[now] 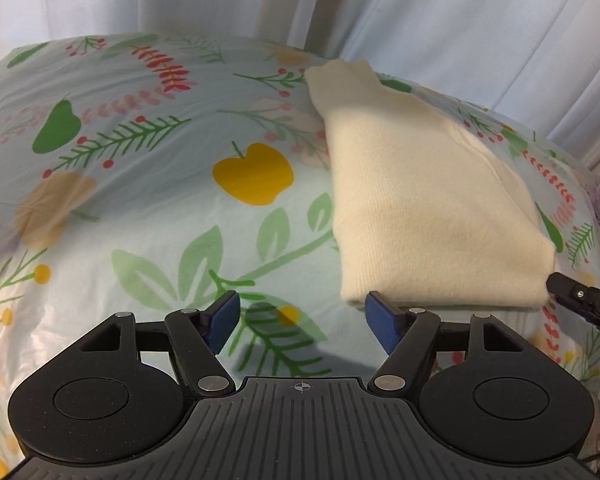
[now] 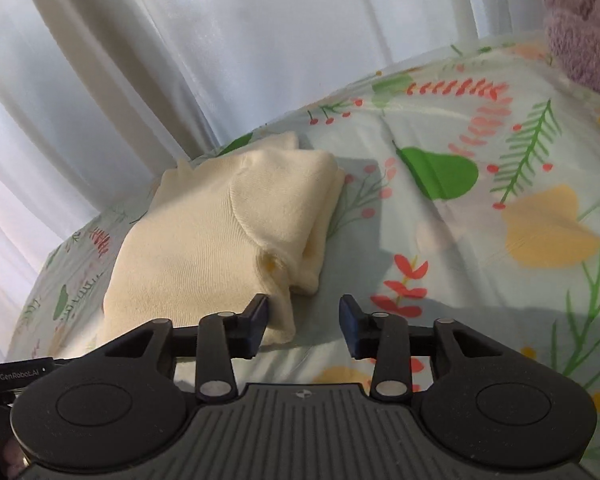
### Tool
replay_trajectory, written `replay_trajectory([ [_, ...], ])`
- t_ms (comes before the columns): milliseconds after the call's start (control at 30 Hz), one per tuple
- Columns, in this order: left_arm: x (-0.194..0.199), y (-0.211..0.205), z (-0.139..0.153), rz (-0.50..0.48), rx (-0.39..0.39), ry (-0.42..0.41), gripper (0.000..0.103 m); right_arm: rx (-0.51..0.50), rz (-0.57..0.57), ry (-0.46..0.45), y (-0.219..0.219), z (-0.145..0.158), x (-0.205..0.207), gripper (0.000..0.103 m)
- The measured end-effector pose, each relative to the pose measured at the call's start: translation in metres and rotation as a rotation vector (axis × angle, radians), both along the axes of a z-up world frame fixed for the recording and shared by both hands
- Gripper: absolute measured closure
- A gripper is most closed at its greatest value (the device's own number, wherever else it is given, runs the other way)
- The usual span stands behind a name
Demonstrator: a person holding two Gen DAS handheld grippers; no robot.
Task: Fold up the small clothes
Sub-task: 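Lay the side over the bundle and open the right tool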
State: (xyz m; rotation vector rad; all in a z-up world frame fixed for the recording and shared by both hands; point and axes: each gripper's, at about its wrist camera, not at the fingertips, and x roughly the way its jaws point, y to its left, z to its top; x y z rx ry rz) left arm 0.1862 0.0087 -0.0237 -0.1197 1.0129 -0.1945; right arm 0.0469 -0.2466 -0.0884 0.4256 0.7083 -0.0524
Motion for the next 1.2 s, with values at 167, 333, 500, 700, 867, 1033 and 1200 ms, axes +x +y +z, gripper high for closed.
replay_trajectory([
  [167,0.015,-0.01,0.022,-0.003,-0.033,-0.08,0.028,-0.264,0.132,-0.153,0.033,0.033,0.01,0.057],
  [333,0.039,-0.046,0.008,-0.051,0.004,-0.09,0.025,-0.349,0.238,-0.153,0.07,0.02,0.041,0.061],
  [500,0.043,-0.053,-0.011,-0.073,0.06,-0.062,0.011,-0.514,0.25,-0.086,0.072,-0.013,0.045,0.061],
  [700,0.033,-0.045,0.001,-0.089,0.066,-0.074,0.021,-0.427,0.197,-0.045,0.057,0.012,0.039,0.06],
  [867,0.045,-0.045,0.004,-0.047,0.041,-0.076,0.018,-0.497,0.182,-0.067,0.064,0.015,0.049,0.08],
  [1033,0.05,-0.049,-0.009,-0.044,0.06,-0.079,0.006,-0.621,0.232,-0.025,0.073,-0.007,0.06,0.081],
  [1200,0.041,-0.038,-0.009,-0.051,0.071,0.0,0.006,-0.636,0.24,0.072,0.075,0.009,0.049,0.08],
])
